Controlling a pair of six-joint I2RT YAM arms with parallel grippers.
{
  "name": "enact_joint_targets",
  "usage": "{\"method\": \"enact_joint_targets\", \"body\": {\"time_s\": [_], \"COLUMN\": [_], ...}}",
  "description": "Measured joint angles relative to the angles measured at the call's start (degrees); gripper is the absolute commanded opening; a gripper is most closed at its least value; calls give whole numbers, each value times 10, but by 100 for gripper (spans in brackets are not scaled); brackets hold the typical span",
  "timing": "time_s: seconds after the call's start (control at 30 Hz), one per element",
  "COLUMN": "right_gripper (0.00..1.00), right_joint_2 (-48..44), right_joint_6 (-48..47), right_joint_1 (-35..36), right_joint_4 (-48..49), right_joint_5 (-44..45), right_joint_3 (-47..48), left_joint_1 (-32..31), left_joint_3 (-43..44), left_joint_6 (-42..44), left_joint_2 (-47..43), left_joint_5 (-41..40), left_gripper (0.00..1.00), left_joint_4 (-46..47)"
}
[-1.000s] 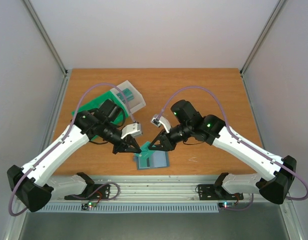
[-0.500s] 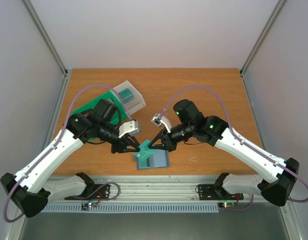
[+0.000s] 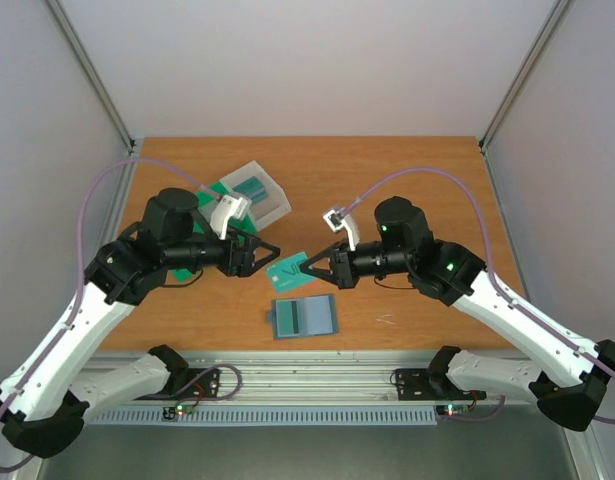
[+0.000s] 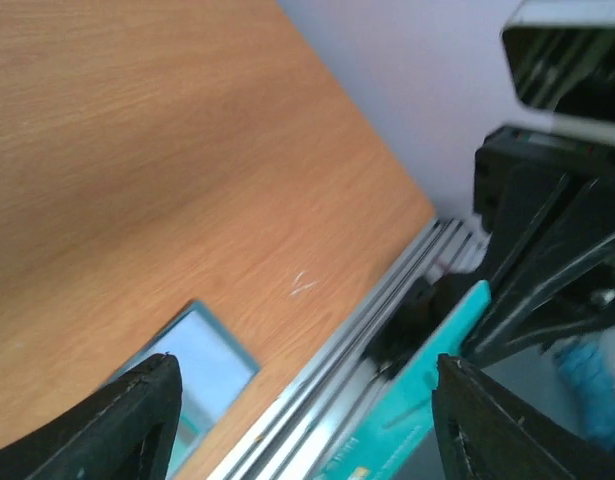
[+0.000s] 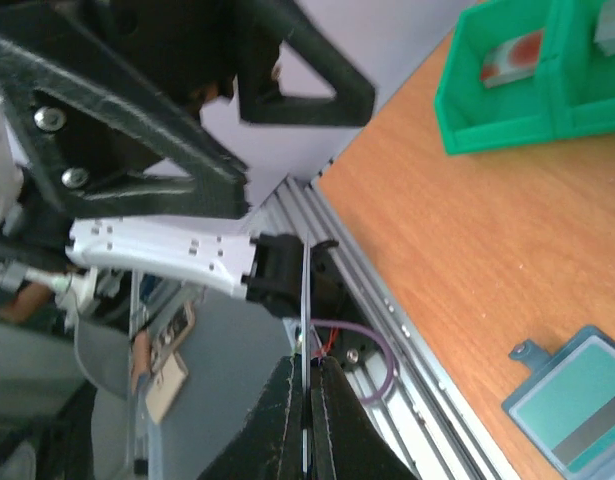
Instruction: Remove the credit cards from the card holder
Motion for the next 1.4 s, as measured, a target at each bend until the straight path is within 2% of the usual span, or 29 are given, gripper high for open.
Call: {"method": "enact_joint_targets", "body": {"time_s": [0.13, 0.27, 0.6, 0.73, 0.87, 1.0, 1.2, 1.27, 1.4], "right_gripper": [1, 1, 1, 1, 1, 1, 1, 1, 1], "right_joint_2": [-12, -24, -68, -78, -78, -78, -71, -68, -68], "right_joint_6": [45, 88, 193, 220, 249, 267, 290, 294, 303], "right_joint_1": [0, 0, 0, -1, -1, -1, -1, -1, -2], "right_joint_4": [30, 62, 171, 202, 237, 258, 290, 298, 307], "right_joint_5": [43, 78, 106, 107, 103, 100, 91, 89, 85], "right_joint_3": [0, -2, -51, -62, -76, -86, -97, -99, -105], "left_joint_1": [0, 0, 0, 0, 0, 0, 0, 0, 0], "left_joint_3": [-33, -62, -83, -107, -122, -126, -141, -146, -151], "left_joint_6": [-124, -208, -299, -324, -345, -359, -375, -381, -391], "left_joint_2": [-42, -99, -121, -123, -120, -119, -119, -119, -119], "left_joint_5": [-9, -26, -10, -2, 13, 21, 26, 27, 31], "left_gripper": [74, 74, 74, 69, 59, 45, 31, 23, 1], "left_joint_4": [70, 108, 168, 192, 224, 245, 272, 280, 297]}}
